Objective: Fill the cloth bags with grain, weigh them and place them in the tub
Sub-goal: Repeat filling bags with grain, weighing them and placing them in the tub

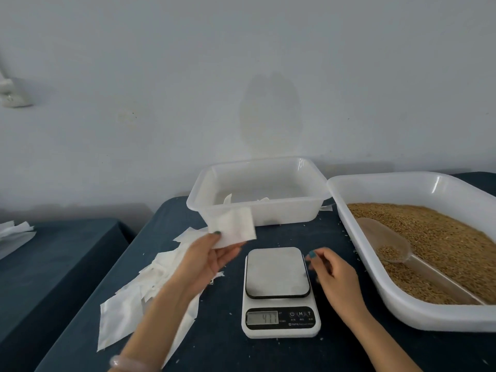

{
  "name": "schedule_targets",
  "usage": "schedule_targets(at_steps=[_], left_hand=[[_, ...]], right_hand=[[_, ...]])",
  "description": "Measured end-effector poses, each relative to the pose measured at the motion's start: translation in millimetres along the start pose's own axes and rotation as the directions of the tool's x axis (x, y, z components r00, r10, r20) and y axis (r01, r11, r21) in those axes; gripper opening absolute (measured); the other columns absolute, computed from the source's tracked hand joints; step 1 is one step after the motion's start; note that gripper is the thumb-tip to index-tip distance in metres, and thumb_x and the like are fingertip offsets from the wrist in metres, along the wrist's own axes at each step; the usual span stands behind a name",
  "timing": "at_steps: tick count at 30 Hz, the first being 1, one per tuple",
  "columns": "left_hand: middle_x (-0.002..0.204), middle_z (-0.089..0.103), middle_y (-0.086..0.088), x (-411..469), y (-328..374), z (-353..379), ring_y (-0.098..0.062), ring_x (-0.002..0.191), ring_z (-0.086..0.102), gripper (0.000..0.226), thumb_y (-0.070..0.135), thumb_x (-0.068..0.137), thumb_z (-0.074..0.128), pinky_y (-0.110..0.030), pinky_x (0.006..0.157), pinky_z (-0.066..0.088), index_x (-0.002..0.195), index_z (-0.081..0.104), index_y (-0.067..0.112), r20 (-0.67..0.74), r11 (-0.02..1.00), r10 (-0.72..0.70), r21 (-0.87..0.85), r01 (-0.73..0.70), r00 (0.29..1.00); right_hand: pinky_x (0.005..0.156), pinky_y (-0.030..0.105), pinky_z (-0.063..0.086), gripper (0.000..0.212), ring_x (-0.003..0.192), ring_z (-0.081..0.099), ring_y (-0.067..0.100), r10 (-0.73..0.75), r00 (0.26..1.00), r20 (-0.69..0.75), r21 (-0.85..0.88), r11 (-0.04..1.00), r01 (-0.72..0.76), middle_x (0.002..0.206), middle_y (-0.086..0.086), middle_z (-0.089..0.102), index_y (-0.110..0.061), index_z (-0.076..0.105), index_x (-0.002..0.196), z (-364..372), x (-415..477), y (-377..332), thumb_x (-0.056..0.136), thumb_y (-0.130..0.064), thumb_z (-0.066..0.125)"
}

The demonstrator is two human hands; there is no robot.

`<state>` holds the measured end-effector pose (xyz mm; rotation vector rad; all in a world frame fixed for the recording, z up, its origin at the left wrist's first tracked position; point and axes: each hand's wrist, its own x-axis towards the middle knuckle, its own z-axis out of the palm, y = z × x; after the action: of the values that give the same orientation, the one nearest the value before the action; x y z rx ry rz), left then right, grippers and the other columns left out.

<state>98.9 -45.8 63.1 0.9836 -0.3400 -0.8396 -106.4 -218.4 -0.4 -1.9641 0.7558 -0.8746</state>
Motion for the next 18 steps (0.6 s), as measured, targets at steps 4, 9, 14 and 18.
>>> schedule_targets(at_steps=[4, 9, 14, 18], left_hand=[[0.112, 0.071, -0.02, -4.6, -38.3, 31.7, -0.033, 0.097, 0.072, 0.024, 0.012, 0.103, 0.046, -0.032, 0.072, 0.061, 0.119, 0.057, -0.003, 0.085, 0.992, -0.049, 0.117, 0.038, 0.995], [0.107, 0.07, -0.013, -5.9, -56.5, 50.7, -0.023, 0.087, 0.074, 0.02, 0.015, 0.103, 0.049, -0.03, 0.067, 0.06, 0.116, 0.055, 0.001, 0.032, 0.893, 0.079, 0.442, -0.085, 0.996], [0.106, 0.069, -0.014, -4.8, -56.9, 48.6, -0.022, 0.086, 0.074, 0.017, 0.016, 0.101, 0.053, -0.034, 0.068, 0.062, 0.111, 0.057, 0.003, -0.004, 0.8, 0.166, 0.585, -0.132, 0.986], [0.107, 0.071, -0.008, -7.2, -61.2, 45.9, -0.012, 0.088, 0.072, 0.019, 0.021, 0.094, 0.066, -0.027, 0.072, 0.06, 0.109, 0.056, 0.014, 0.009, 0.721, 0.264, 0.663, -0.203, 0.965]], right_hand=[[0.075, 0.017, 0.053, 0.033, 0.084, 0.067, 0.002, -0.026, 0.987, 0.157, 0.173, 0.985, -0.002, 0.088, -0.011, 0.072, -0.026, 0.068, 0.102, 4.5, 5.2, -29.2, 0.09, -0.049, 0.048], [0.074, 0.024, 0.059, 0.023, 0.09, 0.067, 0.008, 0.044, 0.985, 0.166, 0.168, 0.983, -0.072, 0.1, -0.006, 0.07, -0.018, 0.066, 0.117, 8.1, 18.0, -39.6, 0.096, -0.027, 0.059], [0.072, 0.017, 0.056, 0.024, 0.085, 0.069, 0.0, 0.062, 0.993, 0.099, 0.161, 0.984, -0.078, 0.096, -0.012, 0.072, -0.018, 0.068, 0.114, 6.3, 20.0, -32.8, 0.09, -0.014, 0.068], [0.067, 0.022, 0.059, 0.023, 0.076, 0.07, 0.003, 0.103, 0.993, 0.058, 0.221, 0.969, -0.114, 0.084, -0.006, 0.074, -0.016, 0.066, 0.103, 6.1, 20.5, -33.9, 0.083, -0.019, 0.077]])
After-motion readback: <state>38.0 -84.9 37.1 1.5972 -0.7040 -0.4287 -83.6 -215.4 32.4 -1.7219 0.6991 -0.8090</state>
